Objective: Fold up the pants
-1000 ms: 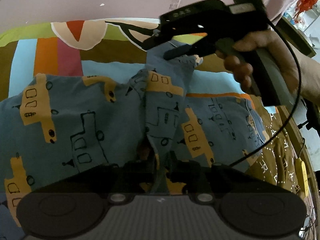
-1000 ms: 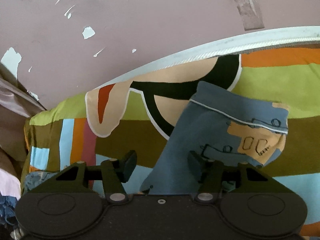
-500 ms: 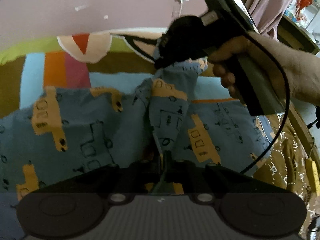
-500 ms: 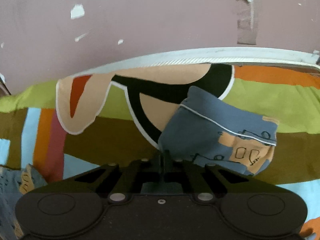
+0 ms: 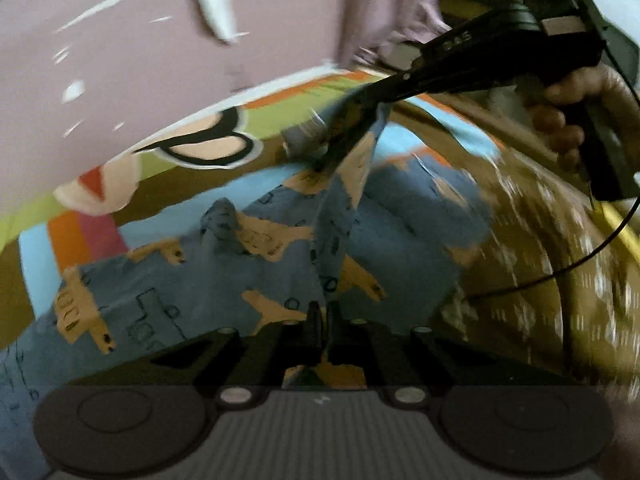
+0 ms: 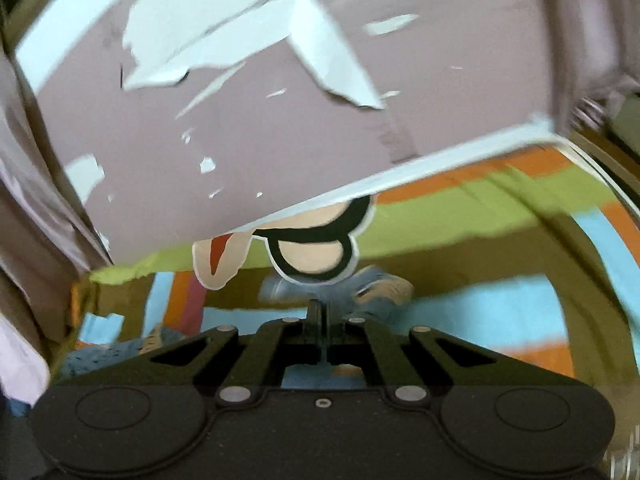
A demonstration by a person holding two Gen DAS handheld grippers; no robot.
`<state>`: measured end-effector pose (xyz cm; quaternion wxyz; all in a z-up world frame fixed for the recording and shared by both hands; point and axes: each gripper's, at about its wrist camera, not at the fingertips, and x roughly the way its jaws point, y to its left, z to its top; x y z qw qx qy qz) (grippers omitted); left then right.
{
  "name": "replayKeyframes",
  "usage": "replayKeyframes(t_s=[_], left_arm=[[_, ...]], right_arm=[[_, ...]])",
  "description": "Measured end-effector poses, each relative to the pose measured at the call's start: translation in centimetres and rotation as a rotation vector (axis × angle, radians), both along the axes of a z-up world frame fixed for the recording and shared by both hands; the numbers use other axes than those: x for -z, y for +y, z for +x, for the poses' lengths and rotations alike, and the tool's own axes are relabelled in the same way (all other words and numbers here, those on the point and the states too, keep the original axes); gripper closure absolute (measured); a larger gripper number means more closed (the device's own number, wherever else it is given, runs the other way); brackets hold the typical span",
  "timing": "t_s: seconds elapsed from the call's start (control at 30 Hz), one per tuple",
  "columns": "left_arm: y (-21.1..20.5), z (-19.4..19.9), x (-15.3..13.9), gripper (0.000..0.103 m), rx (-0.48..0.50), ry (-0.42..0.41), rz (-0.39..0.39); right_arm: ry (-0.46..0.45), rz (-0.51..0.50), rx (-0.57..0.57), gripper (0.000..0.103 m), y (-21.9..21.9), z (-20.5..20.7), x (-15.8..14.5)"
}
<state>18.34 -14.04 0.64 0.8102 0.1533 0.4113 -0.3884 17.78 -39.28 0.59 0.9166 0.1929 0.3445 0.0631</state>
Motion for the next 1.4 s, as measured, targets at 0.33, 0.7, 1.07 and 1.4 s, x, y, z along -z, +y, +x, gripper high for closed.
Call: replayKeyframes(t_s=[0.33,0.7,1.07,1.4], left_arm=[[-2.1,-2.2,3.5,0.101,0.139,-0.044,0.15],[-2.5,-3.1,3.9,0.1,0.228,-0.049,0.191],[-2.4,-2.9,3.7,0.1,0.205,-0.035,0.181],[-2.0,-2.8,2.9,0.102,0.209,-0.033,0.156]], right_arm=[[-0.017,-0.171,0.028,0.102,1.3,-7.4,7.7],[-0.119,-0.514,-0.151,0.063,2.8,-8.7,7.5],[-0.148,-0.927,-0.509,0.074,7.4,-6.2,9.2],[-0.093,-0.519,-0.127,0.101,1.5,-7.8,5.6]])
